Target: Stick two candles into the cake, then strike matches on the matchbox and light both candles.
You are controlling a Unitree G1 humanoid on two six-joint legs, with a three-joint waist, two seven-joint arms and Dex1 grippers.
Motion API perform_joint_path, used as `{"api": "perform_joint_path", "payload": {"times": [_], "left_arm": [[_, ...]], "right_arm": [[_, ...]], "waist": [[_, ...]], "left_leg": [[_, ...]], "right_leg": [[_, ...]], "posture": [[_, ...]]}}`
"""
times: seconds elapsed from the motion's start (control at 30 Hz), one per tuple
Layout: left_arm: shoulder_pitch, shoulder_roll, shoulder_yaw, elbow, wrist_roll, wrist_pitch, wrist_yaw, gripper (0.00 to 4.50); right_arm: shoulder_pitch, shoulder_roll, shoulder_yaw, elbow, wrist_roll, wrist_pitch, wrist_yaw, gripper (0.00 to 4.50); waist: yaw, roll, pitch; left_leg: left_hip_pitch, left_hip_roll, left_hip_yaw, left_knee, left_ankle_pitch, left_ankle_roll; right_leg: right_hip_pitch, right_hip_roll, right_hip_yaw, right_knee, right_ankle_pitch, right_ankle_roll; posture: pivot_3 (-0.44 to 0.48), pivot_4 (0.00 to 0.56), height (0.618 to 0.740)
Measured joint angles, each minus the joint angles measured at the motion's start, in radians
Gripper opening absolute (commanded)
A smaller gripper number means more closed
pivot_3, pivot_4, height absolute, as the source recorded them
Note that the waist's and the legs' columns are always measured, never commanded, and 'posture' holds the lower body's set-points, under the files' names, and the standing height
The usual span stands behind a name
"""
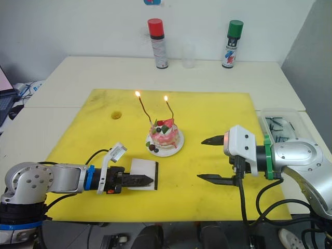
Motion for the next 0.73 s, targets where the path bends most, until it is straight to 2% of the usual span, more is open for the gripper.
{"api": "perform_joint_path", "payload": {"times": [0.1,0.23,0.3,0.37,0.4,0.5,0.53,0.63,0.73], "left_arm": [[-0.003,0.054,0.001,-0.035,0.005,-0.001,-0.027,3.80],[0.001,0.160,0.053,-0.112,-0.005,-0.008,-0.077,3.80],[0.045,0.226,0.092,-0.158,0.007,-0.052,-0.135,3.80],[0.161,0.353,0.133,-0.202,0.128,-0.196,-0.252,3.80],[0.193,0.377,0.157,-0.197,0.185,-0.261,-0.285,3.80],[0.327,0.384,0.275,-0.122,0.446,-0.627,-0.393,3.80],[0.342,0.377,0.298,-0.093,0.495,-0.691,-0.406,3.80],[0.359,0.316,0.358,-0.026,0.590,-0.875,-0.441,3.80],[0.360,0.284,0.366,0.007,0.627,-0.960,-0.465,3.80]], "right_arm": [[0.000,-0.006,-0.001,-0.001,0.005,0.010,-0.012,4.50],[-0.001,-0.017,-0.031,-0.002,0.031,0.034,-0.034,4.50],[-0.005,-0.021,-0.047,-0.001,0.038,0.034,-0.035,4.50],[-0.010,-0.047,-0.089,0.019,0.036,0.019,-0.033,4.50],[-0.012,-0.055,-0.106,0.033,0.033,0.008,-0.030,4.50],[-0.016,-0.108,-0.152,0.110,0.009,-0.046,0.016,4.50],[-0.016,-0.124,-0.165,0.137,-0.001,-0.061,0.030,4.50],[-0.043,-0.172,-0.190,0.229,-0.014,-0.114,0.092,4.50],[-0.078,-0.190,-0.200,0.282,-0.017,-0.148,0.137,4.50]], "waist": [[-0.001,0.000,0.000],[-0.001,-0.001,0.000],[-0.003,-0.002,0.001],[-0.006,-0.001,0.001],[-0.003,-0.001,0.002],[0.003,0.000,0.002],[0.003,0.000,0.002],[0.003,0.000,0.002],[0.002,-0.001,0.002]], "left_leg": [[0.000,0.000,0.000,0.000,0.000,0.000],[0.000,0.000,0.000,0.000,0.000,0.000],[0.000,0.000,0.001,0.000,0.000,0.000],[0.001,0.000,0.002,-0.002,0.000,0.000],[0.001,0.000,0.002,-0.003,0.000,0.000],[0.001,0.001,0.002,-0.003,0.000,0.000],[0.001,0.001,0.002,-0.003,0.000,0.000],[0.001,0.000,0.005,-0.002,0.000,0.000],[0.000,0.001,0.005,-0.003,0.000,0.000]], "right_leg": [[0.000,0.000,0.000,0.000,0.000,0.000],[0.000,0.000,0.000,0.000,0.000,0.000],[-0.001,0.000,0.000,0.000,0.000,-0.001],[-0.001,-0.001,0.001,0.000,-0.001,-0.002],[-0.002,-0.001,0.000,0.000,-0.004,-0.006],[-0.002,-0.001,0.000,0.000,-0.005,-0.009],[-0.002,-0.001,0.000,-0.001,-0.005,-0.009],[-0.002,-0.003,0.000,-0.001,-0.005,-0.009],[-0.002,-0.003,0.000,-0.002,-0.005,-0.008]], "posture": [[0.000,0.150,0.740],[0.000,0.150,0.740],[0.000,0.150,0.740],[0.000,0.150,0.740],[0.000,0.150,0.740],[0.000,0.150,0.740],[0.000,0.150,0.740],[0.000,0.150,0.740],[0.000,0.150,0.740]]}}
